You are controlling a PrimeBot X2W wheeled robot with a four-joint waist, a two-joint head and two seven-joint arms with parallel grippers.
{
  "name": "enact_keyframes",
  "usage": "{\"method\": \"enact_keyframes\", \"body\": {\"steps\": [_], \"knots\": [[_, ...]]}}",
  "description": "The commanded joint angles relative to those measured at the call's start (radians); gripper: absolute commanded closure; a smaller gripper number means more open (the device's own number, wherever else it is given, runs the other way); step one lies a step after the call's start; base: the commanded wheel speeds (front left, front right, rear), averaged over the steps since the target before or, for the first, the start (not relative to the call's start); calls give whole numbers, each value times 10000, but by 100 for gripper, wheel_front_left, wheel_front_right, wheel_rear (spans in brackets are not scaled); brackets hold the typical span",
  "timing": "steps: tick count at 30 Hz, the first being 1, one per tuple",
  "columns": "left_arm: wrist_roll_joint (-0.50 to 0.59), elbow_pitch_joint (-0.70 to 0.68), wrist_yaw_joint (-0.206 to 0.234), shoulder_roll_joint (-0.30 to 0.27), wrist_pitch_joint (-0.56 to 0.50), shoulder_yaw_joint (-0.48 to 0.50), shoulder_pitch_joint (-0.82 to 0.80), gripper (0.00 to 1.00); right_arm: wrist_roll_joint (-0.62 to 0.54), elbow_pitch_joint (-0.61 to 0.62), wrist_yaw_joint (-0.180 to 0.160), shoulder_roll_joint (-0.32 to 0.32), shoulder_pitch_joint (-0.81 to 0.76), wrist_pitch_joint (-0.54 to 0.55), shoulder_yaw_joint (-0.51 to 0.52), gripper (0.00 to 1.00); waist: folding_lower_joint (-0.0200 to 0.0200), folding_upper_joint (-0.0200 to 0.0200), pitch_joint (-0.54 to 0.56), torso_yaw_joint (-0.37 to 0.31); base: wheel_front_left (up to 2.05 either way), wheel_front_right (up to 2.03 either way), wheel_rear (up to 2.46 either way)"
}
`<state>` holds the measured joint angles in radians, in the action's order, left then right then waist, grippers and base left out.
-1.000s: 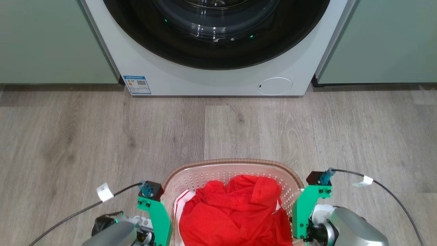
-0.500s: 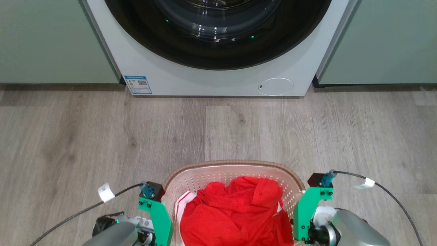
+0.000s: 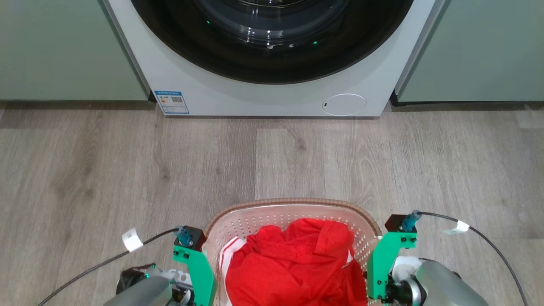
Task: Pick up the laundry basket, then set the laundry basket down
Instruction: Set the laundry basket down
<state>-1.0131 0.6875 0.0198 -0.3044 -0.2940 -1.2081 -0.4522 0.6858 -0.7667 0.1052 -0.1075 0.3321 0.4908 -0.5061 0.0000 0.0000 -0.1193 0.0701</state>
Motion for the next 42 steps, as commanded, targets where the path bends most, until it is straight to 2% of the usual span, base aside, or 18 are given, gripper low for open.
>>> {"method": "enact_keyframes", "body": {"steps": [1, 5, 14, 21, 22, 23, 32, 37, 42], "knots": [[45, -588, -157, 279, 91, 14, -252, 100, -41, 817, 255, 573, 200, 3, -206, 100, 0, 0, -8, -1, 0, 0, 0], [61, -522, -122, 325, 200, 24, -258, 100, -289, 952, 255, 573, 144, 10, -40, 100, 0, 0, -50, -5, 0, 0, 0], [283, -150, -5, 634, 1071, 303, -774, 100, -866, 1352, 255, 573, 451, -621, 500, 100, 0, 0, -1082, 20, 0, 0, 0], [382, 620, -31, 1131, 1794, 697, -1686, 100, -1209, 1408, 255, 573, 1290, -1480, 622, 100, 0, 0, -2905, 42, 0, 0, 0], [404, 976, -128, 1326, 1995, 803, -2040, 100, -1325, 1309, 255, 573, 1579, -1739, 605, 100, 0, 0, -3487, 76, 0, 0, 0], [404, 976, -128, 1326, 1995, 803, -2040, 100, -1325, 1309, 255, 573, 1579, -1739, 605, 100, 0, 0, -3487, 76, 0, 0, 0], [612, 2790, -745, 2161, 3066, 1092, -3806, 100, -1603, 428, 255, 573, 3164, -2977, 694, 100, 0, 0, -5777, 284, 0, 0, 0], [551, 3630, -1123, 2440, 3285, 1059, -4506, 100, -1387, -236, 255, 573, 3942, -3612, 796, 100, 0, 0, -6597, 425, 0, 0, 0], [445, 4130, -1320, 2529, 3429, 945, -5068, 100, -978, -987, 255, 573, 4532, -4131, 816, 100, 0, 0, -7136, 595, 0, 0, 0]]}}
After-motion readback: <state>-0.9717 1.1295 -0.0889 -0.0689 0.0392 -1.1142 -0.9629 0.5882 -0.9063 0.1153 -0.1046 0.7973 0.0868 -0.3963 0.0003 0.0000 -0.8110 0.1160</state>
